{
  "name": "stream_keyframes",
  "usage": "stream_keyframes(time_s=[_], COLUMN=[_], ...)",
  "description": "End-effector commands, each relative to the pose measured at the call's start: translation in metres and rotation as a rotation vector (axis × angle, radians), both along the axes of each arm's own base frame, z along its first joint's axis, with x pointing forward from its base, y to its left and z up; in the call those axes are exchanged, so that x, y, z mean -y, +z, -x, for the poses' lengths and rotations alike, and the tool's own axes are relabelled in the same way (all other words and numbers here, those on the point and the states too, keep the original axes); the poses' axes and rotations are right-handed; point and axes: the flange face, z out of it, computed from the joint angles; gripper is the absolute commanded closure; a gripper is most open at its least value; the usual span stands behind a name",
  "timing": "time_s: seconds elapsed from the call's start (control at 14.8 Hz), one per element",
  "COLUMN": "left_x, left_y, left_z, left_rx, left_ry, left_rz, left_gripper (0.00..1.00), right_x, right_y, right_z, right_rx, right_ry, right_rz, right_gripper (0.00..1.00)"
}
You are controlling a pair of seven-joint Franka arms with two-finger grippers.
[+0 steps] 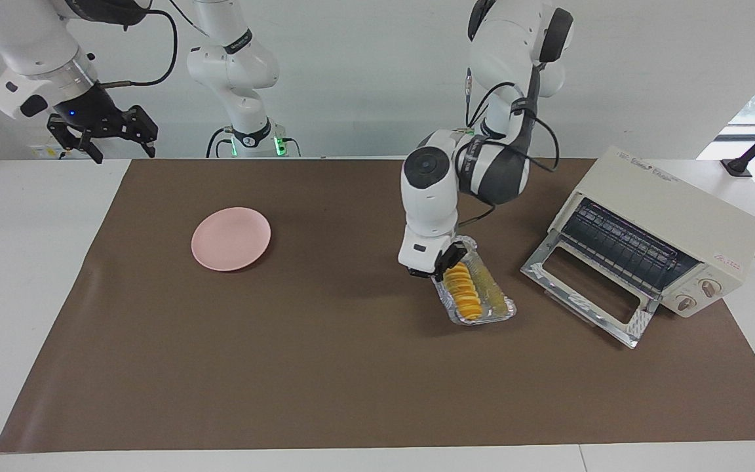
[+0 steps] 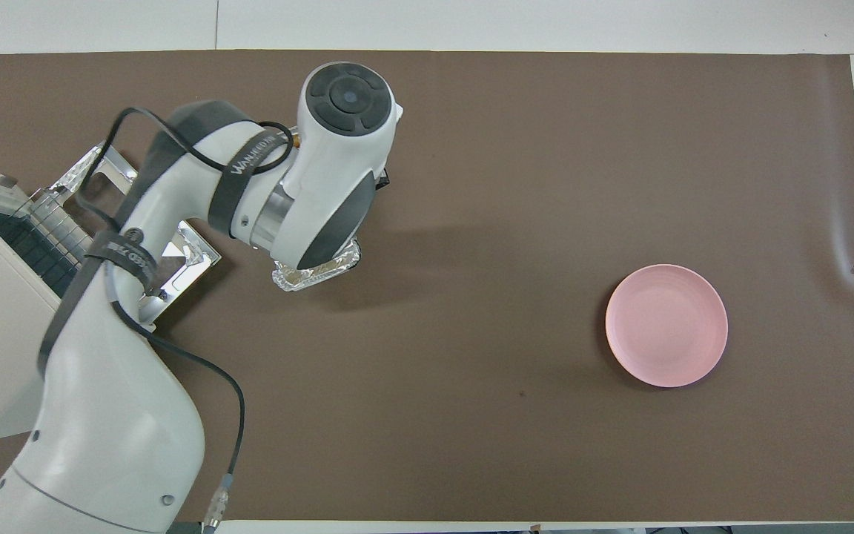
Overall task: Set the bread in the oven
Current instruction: 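Lift the tray with the left gripper and slide it into the oven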
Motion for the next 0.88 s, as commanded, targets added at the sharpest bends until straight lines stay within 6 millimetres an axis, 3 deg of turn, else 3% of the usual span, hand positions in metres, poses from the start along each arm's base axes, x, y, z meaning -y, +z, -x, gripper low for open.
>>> stream_keyframes(time_s=[0.0,0.2,0.34,0.54,0.81], left_x=[-0.072,-0.175,-0.228,-0.26,-0.273], left_y=[0.023,0.016,0.007,0.003,-0.007], left_z=[-0.038,-0.075,-0.081,-0.077,-0.054], left_rx=[0.039,0.033,-0.01,-0.077,-0.203], left_ry=[0.124,0.191,0.183,0.231,0.276], left_rz=[-0.024,-0.056,-0.11,-0.134,-0.171], left_gripper=[1.0,1.0,1.0,1.0,1.0], right_x=[0.0,0.0,0.0,0.0,0.0], right_y=[0.002,0.002,0.002,0.002,0.002], right_z=[0.005,0.006,0.006,0.006,0.006], right_rx=[-0.006,-0.008,-0.008,-0.008,-0.008], right_ry=[-0.002,-0.002,-0.002,-0.002,-0.002], right_rz=[0.007,0.007,0.007,0.007,0.007], right_gripper=[0.0,0.0,0.0,0.0,0.0])
